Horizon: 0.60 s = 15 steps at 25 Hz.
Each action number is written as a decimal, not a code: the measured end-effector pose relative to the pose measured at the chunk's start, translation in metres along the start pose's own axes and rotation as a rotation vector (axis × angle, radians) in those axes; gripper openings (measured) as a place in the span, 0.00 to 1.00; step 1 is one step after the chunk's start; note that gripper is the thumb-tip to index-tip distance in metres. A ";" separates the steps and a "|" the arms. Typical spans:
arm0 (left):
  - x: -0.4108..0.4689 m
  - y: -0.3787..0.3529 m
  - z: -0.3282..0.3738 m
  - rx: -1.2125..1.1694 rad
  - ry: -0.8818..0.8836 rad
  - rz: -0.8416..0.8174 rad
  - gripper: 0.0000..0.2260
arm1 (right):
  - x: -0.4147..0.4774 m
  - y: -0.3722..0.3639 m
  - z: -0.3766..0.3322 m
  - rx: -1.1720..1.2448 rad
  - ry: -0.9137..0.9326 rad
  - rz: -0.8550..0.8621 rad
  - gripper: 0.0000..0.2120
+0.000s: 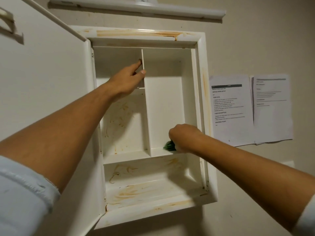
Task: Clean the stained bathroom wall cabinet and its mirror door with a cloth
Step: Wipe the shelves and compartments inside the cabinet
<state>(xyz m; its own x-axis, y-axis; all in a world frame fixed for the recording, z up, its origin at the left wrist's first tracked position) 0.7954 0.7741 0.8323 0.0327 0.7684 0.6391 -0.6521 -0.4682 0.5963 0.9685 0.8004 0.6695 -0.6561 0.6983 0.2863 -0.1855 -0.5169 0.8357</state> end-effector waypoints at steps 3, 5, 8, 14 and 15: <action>0.003 -0.001 0.000 -0.001 -0.017 0.005 0.34 | 0.012 0.008 -0.019 0.176 -0.027 0.097 0.03; 0.006 -0.001 -0.003 -0.011 -0.022 -0.002 0.34 | 0.020 0.007 -0.037 0.378 -0.016 0.123 0.06; 0.003 0.000 -0.003 -0.019 -0.016 -0.015 0.34 | 0.016 0.000 -0.047 0.579 0.044 0.150 0.06; -0.020 0.000 0.014 0.103 0.013 0.071 0.26 | -0.021 0.010 -0.009 0.549 0.039 0.172 0.15; -0.028 0.001 0.018 0.123 0.015 0.095 0.26 | -0.023 0.008 -0.013 0.465 -0.025 0.201 0.14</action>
<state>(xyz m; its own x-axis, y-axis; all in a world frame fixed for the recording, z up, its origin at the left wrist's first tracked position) 0.8072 0.7446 0.8239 -0.0373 0.7240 0.6888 -0.5540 -0.5886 0.5888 0.9726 0.7737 0.6636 -0.6269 0.6220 0.4692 0.2917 -0.3711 0.8816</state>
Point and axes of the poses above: each hand's wrist, its own x-axis towards the middle knuckle, its own y-axis out of the back of the hand, z = x × y, the point moved 6 cm from there along x, towards the middle knuckle, and after that the axes turned 14 degrees about y, right-handed, at the moved point
